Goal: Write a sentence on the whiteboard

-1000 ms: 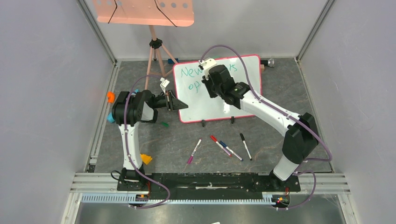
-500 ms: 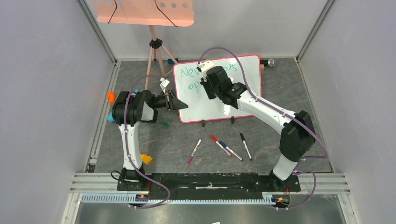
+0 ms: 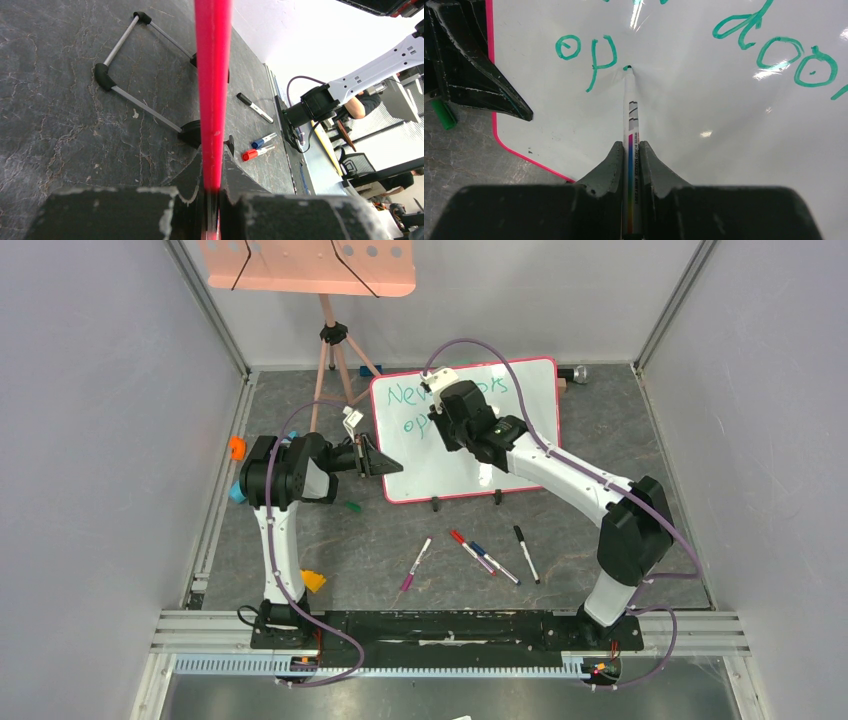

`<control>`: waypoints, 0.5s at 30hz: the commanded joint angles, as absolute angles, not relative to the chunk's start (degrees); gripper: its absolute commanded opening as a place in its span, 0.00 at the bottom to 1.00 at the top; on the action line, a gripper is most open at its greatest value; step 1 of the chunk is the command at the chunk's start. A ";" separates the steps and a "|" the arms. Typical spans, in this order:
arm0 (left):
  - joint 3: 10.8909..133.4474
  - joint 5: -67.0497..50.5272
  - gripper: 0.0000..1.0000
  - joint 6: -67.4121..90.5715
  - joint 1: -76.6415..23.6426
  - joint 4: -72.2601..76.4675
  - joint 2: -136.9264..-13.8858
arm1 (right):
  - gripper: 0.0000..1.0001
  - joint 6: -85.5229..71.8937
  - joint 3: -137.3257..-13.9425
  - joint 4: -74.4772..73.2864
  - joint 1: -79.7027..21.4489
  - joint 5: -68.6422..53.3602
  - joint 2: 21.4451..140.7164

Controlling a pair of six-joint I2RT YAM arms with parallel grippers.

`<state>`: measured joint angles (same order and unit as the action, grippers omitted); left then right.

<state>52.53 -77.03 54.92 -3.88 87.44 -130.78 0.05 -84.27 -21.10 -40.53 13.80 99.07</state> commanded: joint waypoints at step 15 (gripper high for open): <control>52.91 -71.29 0.02 52.21 -2.91 89.21 -133.89 | 0.00 0.18 -87.33 -22.33 -38.76 17.71 99.91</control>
